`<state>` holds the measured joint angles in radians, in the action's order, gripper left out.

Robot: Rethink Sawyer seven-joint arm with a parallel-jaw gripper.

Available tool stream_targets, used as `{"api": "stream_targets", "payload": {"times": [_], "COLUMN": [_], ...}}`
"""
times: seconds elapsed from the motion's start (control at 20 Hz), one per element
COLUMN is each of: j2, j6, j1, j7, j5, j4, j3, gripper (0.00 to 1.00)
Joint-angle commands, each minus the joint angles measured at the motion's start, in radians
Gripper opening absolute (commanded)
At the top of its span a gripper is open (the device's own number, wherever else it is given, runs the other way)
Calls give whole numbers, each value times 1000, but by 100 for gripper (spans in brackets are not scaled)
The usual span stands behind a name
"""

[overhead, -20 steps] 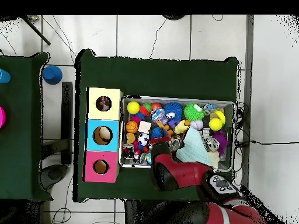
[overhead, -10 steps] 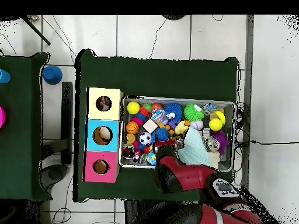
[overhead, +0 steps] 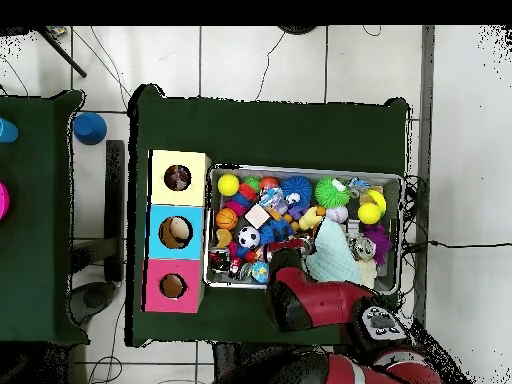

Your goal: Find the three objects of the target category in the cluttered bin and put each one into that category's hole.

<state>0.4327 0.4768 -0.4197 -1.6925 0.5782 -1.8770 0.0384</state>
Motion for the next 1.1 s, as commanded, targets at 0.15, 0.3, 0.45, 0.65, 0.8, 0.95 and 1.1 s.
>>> {"api": "stream_targets", "payload": {"times": [0.15,0.3,0.45,0.65,0.8,0.95,1.1], "j2": [-120,-112,-97,51,148,192,202], "j6": [-338,-368,-402,-528,-665,-759,-808], "j1": [21,18,2,-107,-213,-293,-342], "j7": [-26,-18,1,79,179,252,279], "j5": [50,60,88,140,151,149,161], "j4": [-68,-62,-57,-110,-146,-153,-143], "j3": [84,72,48,-63,-151,-223,-271], "gripper": [0,0,0,0,0,0,0]}}
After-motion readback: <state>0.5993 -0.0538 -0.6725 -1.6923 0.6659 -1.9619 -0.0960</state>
